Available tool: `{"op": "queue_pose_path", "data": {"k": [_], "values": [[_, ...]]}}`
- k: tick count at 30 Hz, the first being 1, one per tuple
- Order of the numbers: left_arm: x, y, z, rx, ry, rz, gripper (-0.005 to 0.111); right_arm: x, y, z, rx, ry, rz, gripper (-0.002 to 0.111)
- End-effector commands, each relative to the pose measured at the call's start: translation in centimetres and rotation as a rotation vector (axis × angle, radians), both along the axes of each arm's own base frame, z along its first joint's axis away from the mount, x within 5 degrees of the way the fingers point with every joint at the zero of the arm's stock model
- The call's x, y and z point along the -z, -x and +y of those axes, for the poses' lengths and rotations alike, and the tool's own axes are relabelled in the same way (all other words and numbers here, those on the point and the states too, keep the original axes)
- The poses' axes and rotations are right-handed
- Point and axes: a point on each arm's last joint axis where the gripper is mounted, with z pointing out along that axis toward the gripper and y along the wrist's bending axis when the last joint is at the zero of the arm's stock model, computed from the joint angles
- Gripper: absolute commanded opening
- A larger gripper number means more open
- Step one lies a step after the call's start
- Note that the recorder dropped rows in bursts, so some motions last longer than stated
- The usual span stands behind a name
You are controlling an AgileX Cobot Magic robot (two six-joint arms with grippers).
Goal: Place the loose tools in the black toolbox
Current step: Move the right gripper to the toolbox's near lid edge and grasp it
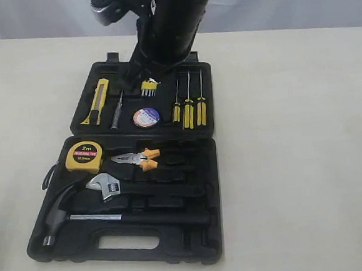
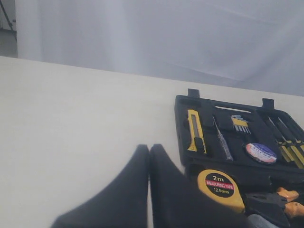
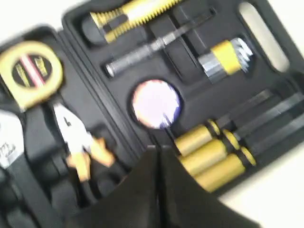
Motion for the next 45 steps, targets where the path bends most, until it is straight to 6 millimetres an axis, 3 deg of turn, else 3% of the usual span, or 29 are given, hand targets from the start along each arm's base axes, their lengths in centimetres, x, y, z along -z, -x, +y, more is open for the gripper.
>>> {"op": "queue_pose_path", "data": {"k": [1, 6, 9, 12, 17, 25, 37, 43, 45], "values": [[-0.1, 0.0, -0.1, 0.006, 0.008, 0.003, 0.000, -4.1, 4.5, 0.6, -0.009, 0.183, -0.059, -0.001], [-0.1, 0.0, -0.1, 0.006, 0.008, 0.003, 0.000, -7.5, 9.8, 3.1, -0.091, 0.130, -0.091, -0.001], [-0.1, 0.0, -0.1, 0.006, 0.008, 0.003, 0.000, -7.7, 13.1, 4.9, -0.138, 0.130, -0.104, -0.001], [-0.1, 0.0, -0.1, 0.006, 0.008, 0.003, 0.000, -6.3, 15.6, 6.1, -0.152, 0.193, -0.143, -0.001], [-0.1, 0.0, -0.1, 0.006, 0.008, 0.003, 0.000, -2.1, 18.9, 7.3, -0.159, 0.223, -0.149, -0.001], [-0.1, 0.0, -0.1, 0.006, 0.008, 0.003, 0.000, 2.5, 19.9, 8.7, -0.141, 0.053, -0.126, -0.001], [-0.1, 0.0, -0.1, 0.006, 0.008, 0.003, 0.000, 8.1, 21.5, 11.5, -0.285, 0.184, -0.116, 0.000], [-0.1, 0.0, -0.1, 0.006, 0.008, 0.003, 0.000, 9.2, 21.8, 11.7, -0.295, 0.217, -0.103, 0.000], [-0.1, 0.0, -0.1, 0.006, 0.008, 0.003, 0.000, 9.2, 21.8, 11.7, -0.317, 0.228, -0.107, 0.009]]}}
